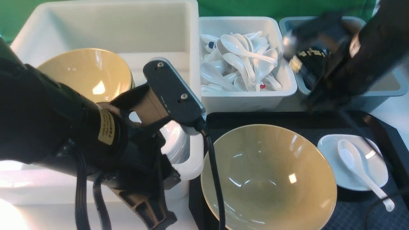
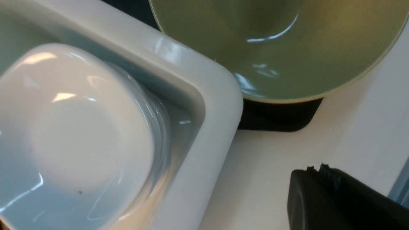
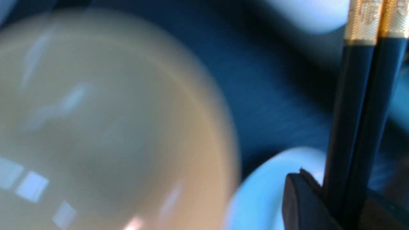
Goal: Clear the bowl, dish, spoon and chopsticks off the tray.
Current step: Use the right arm to put the chopsticks into the small storage box on the right, then use the right arm to grab the soup spoon in the middle
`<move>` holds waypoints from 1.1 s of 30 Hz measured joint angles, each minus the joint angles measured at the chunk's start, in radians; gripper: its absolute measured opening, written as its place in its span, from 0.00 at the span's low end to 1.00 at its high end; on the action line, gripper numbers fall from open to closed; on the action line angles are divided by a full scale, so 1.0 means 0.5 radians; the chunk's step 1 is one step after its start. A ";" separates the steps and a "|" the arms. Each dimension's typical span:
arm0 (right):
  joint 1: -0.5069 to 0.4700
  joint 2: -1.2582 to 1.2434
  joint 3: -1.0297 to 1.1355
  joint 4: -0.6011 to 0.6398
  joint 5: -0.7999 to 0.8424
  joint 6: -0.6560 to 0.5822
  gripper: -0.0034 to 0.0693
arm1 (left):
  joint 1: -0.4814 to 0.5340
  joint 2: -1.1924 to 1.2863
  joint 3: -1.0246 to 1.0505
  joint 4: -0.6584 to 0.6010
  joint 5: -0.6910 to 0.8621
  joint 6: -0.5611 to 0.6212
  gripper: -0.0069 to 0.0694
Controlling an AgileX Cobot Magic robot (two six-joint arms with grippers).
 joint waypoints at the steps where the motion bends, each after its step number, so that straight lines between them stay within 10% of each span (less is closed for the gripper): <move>1: -0.051 0.028 -0.077 -0.010 -0.018 0.003 0.22 | 0.000 0.000 0.000 0.000 -0.068 -0.021 0.07; 19: -0.601 1.249 -1.203 -0.039 -0.741 0.519 0.26 | 0.000 0.279 0.000 -0.104 -0.466 -0.254 0.07; 26: -0.603 1.244 -1.406 -0.033 -0.193 0.295 0.71 | 0.000 0.348 -0.148 -0.081 -0.526 -0.241 0.07; 33: -0.603 0.807 -1.290 0.009 0.306 -0.066 0.85 | 0.000 0.628 -0.819 0.083 -0.237 -0.087 0.07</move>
